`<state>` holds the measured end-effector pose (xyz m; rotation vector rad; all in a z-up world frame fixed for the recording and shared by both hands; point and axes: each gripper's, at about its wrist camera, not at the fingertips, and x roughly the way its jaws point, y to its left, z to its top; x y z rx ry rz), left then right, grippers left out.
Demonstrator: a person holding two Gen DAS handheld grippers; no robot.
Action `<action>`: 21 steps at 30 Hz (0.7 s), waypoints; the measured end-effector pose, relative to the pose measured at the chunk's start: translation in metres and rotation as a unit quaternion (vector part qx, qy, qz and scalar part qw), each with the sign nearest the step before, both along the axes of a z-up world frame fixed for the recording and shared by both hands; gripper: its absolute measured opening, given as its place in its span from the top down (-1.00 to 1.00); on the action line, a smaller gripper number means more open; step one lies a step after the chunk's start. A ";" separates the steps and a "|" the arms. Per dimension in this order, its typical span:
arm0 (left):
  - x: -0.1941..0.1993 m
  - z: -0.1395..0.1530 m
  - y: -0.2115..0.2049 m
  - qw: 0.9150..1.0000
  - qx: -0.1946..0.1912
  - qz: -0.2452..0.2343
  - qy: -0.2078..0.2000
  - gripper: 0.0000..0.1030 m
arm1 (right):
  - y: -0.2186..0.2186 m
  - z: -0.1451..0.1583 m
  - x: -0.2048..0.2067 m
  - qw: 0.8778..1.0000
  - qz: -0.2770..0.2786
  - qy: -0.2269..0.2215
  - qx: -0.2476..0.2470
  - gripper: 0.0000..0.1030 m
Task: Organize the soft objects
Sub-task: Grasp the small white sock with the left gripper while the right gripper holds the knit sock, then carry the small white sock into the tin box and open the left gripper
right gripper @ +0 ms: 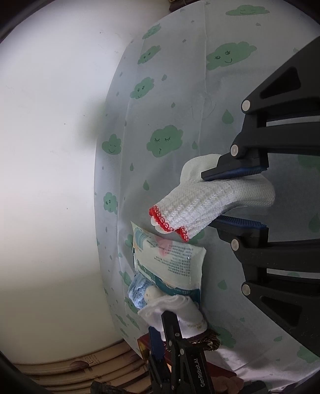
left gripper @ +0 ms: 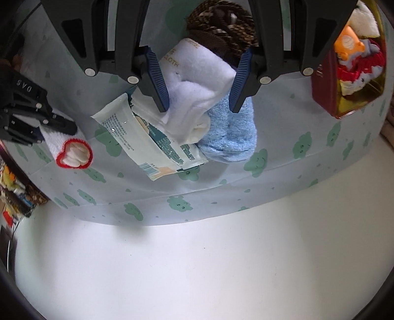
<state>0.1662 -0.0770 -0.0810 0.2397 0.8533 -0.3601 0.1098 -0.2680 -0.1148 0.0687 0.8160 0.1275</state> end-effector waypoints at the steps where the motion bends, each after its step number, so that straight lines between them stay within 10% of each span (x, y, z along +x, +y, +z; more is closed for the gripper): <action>1: 0.000 0.000 0.000 1.000 -0.007 0.001 0.000 -0.01 | 0.000 0.000 0.000 1.000 0.000 0.000 0.001 0.50; 8: -0.006 -0.001 0.000 1.000 -0.021 -0.002 0.001 0.67 | -0.001 0.000 -0.001 1.000 -0.001 -0.001 0.006 0.50; 21: -0.019 0.014 0.013 0.998 -0.057 0.013 0.005 0.76 | -0.002 -0.001 -0.001 1.000 0.000 0.000 0.009 0.50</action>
